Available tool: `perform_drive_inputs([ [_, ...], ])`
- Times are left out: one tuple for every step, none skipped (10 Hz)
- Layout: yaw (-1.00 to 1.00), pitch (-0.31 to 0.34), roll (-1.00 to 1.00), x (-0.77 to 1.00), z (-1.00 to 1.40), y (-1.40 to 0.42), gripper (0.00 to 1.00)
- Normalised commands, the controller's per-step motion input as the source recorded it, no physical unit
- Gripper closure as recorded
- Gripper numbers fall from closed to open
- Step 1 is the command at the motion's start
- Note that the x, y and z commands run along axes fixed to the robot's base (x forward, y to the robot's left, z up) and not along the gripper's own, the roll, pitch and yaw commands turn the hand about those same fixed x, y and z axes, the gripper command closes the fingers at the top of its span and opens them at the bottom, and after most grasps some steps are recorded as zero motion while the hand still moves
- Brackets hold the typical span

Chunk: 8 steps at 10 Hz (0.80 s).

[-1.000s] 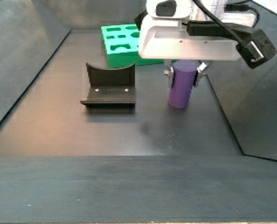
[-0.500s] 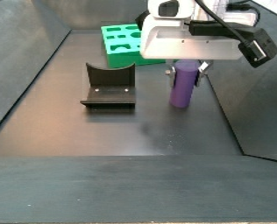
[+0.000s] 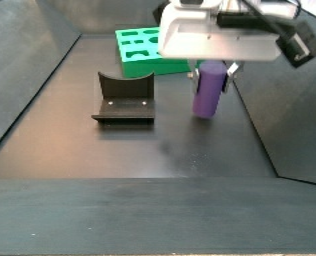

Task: Pick up the round object. Move up. Move to above the board. Insert the round object.
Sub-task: Move up, then move to above the board.

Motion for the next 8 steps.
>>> perform_drive_inputs([
  [-0.01, 0.053, 0.04, -0.02, 0.44, 0.00, 1.00],
  [-0.01, 0.051, 0.05, -0.02, 0.30, 0.01, 1.00],
  [0.15, 0.053, 0.07, 0.04, 1.00, -0.08, 1.00],
  [0.15, 0.060, 0.08, 0.04, 1.00, -0.09, 1.00],
  [0.12, 0.071, 0.10, 0.04, 1.00, -0.08, 1.00],
  [0.09, 0.077, 0.11, 0.03, 1.00, -0.08, 1.00],
  [0.06, 0.081, 0.13, 0.03, 1.00, -0.07, 1.00],
  [0.05, 0.083, 0.13, 0.03, 1.00, -0.07, 1.00],
])
